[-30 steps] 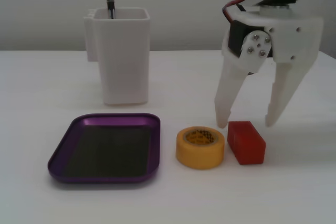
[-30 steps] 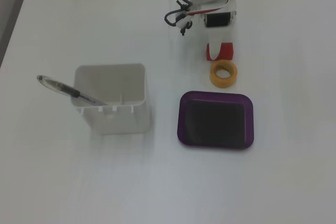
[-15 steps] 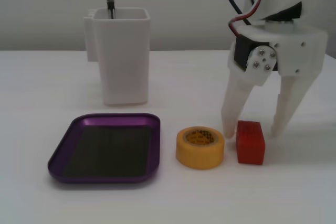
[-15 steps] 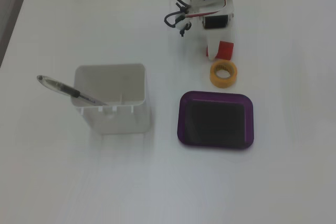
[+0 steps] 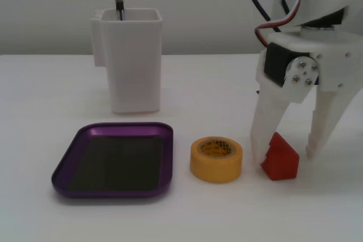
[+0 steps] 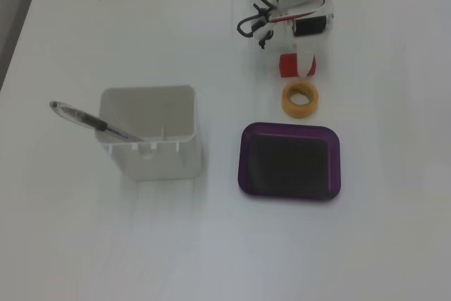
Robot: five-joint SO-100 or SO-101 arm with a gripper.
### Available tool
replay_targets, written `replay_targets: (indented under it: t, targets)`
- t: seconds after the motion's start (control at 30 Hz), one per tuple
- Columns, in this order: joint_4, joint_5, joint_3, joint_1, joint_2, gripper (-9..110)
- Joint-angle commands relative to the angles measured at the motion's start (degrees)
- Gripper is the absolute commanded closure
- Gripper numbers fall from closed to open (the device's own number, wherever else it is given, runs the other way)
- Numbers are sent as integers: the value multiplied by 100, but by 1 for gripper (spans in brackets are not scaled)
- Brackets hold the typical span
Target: Pick up the red cube and place it in the box.
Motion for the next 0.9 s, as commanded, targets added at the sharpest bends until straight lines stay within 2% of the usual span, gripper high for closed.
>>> replay_targets:
  t: [0.0, 0.17, 0.47, 0.63, 0.87]
  targets:
    - [-26, 44, -44, -9, 26, 89]
    - [-185, 44, -44, -9, 26, 103]
    - [-62, -44, -211, 9, 211, 102]
    - [316, -88, -1213, 264, 993, 102]
    - [88, -387, -1890, 387, 1424, 102]
